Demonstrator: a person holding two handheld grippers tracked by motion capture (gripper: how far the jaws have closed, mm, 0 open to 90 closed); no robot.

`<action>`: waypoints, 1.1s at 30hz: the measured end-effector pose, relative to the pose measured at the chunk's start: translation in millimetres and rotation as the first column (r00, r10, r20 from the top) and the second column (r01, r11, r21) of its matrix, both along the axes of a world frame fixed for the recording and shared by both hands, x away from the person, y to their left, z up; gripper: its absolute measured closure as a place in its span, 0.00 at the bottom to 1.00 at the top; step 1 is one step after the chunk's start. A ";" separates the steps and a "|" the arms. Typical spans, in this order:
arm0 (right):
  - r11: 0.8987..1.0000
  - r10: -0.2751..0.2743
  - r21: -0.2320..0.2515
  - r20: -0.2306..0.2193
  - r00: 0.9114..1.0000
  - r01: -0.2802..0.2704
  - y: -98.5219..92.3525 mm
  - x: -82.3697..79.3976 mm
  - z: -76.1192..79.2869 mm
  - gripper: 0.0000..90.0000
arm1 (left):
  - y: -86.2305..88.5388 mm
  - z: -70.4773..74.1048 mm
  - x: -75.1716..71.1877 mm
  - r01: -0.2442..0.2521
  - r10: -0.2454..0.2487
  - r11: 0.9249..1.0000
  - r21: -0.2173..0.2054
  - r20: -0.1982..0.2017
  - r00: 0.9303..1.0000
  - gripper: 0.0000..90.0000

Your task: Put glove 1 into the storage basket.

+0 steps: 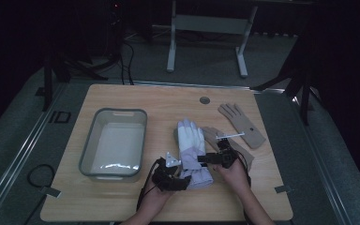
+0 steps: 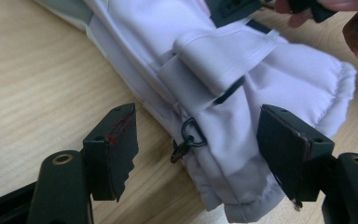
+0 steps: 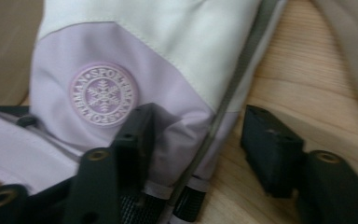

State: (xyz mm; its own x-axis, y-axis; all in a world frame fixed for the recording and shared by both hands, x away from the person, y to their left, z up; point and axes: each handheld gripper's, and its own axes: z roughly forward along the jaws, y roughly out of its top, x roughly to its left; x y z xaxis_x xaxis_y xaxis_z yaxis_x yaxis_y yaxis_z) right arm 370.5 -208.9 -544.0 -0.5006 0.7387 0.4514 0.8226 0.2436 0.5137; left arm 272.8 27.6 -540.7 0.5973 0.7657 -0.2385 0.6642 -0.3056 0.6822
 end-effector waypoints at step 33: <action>0.947 0.103 -0.321 0.335 0.936 0.011 38.3 -40.9 13.2 0.88 | 4.1 -9.0 9.6 0.074 -0.085 0.992 -0.105 -0.112 0.990 0.80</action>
State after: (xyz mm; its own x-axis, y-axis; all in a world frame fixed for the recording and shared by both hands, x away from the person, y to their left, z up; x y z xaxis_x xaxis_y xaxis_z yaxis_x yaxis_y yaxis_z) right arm 329.6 -170.6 -530.8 -0.6192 0.7852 -0.0048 0.5929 0.4715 0.6528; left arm 282.4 31.7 -549.7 0.6192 0.6857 -0.3826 0.7167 -0.2944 0.6322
